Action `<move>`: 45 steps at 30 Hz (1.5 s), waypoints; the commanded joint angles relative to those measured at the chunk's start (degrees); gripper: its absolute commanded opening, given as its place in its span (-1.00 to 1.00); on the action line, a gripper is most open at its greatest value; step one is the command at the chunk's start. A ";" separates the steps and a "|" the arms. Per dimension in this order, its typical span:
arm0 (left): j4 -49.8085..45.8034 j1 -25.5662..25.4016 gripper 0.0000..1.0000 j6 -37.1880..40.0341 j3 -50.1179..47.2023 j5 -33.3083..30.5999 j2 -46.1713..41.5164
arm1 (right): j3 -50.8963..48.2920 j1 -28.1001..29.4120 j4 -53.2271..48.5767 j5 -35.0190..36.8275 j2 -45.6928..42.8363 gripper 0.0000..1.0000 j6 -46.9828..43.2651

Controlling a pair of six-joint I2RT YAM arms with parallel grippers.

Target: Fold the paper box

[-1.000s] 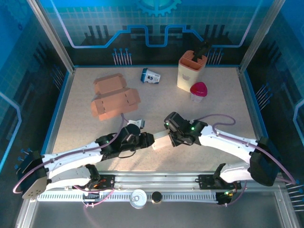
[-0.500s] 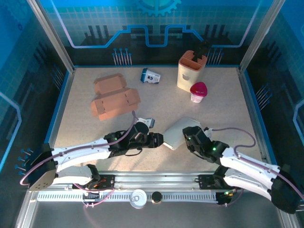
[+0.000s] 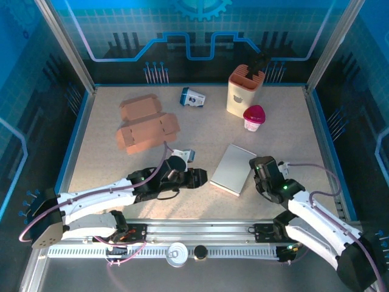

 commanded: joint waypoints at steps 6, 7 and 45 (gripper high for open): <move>-6.75 2.80 -0.17 0.91 -0.92 -2.70 -5.14 | 16.75 13.44 -16.43 3.59 11.51 0.45 -23.58; -8.04 3.19 -0.17 0.70 -1.67 -3.83 -7.01 | 18.85 17.79 -17.45 6.01 14.80 0.42 -25.44; -20.61 18.07 -0.15 4.25 -5.23 0.78 -23.60 | 34.13 6.04 -9.54 3.39 48.52 0.17 -60.99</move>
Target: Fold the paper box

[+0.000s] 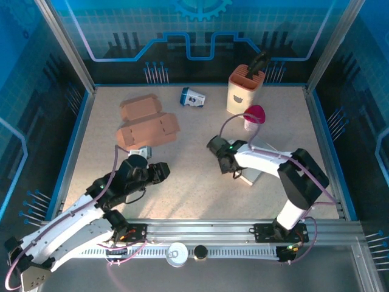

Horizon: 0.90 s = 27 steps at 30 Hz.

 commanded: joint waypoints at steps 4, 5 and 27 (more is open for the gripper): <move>3.91 2.25 -0.11 2.61 0.52 5.46 4.36 | 1.35 -9.17 5.67 -4.34 -1.65 0.16 0.95; 4.52 3.46 -0.08 3.01 0.74 6.48 5.53 | 1.88 -10.16 5.96 -5.05 -1.82 0.18 1.17; 12.79 42.06 -0.79 10.87 31.05 13.57 62.38 | -14.87 1.81 27.23 -31.95 -30.91 0.31 12.33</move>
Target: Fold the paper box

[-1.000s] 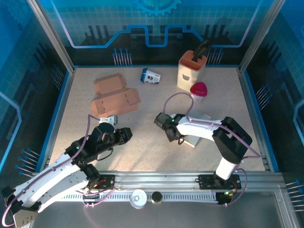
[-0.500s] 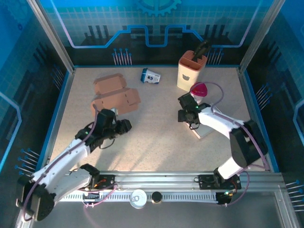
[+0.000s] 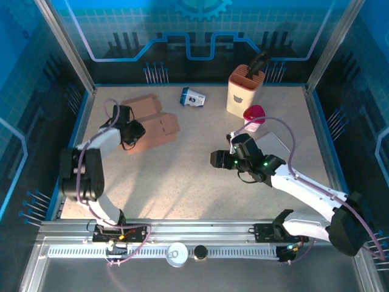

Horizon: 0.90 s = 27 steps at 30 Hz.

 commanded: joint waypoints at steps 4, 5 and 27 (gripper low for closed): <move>-0.34 0.22 -0.88 1.07 5.09 5.04 9.13 | -1.73 2.03 6.94 -5.21 0.07 0.32 7.27; 1.63 0.22 -0.91 -0.59 3.00 6.70 9.00 | -2.44 2.37 7.89 -4.60 0.18 0.33 8.11; 42.07 -34.18 -1.00 -33.43 -44.63 -1.71 -19.58 | -18.49 5.05 23.96 4.66 -2.20 0.41 24.08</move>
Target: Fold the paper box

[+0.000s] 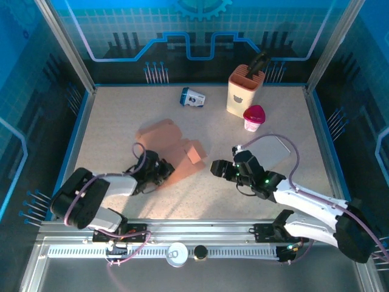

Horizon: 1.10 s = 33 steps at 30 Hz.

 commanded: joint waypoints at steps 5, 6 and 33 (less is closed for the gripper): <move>2.96 -10.03 -1.00 -7.82 -1.13 -6.80 -5.19 | -6.56 -0.14 25.51 -0.13 11.76 0.39 15.00; 2.59 -10.23 -0.99 -7.67 -0.91 -6.62 -6.14 | -7.06 -0.82 29.14 -0.82 14.23 0.37 16.35; -22.04 13.56 -0.97 20.98 12.66 0.21 4.38 | -3.68 -4.15 57.50 -5.82 44.36 -0.14 26.75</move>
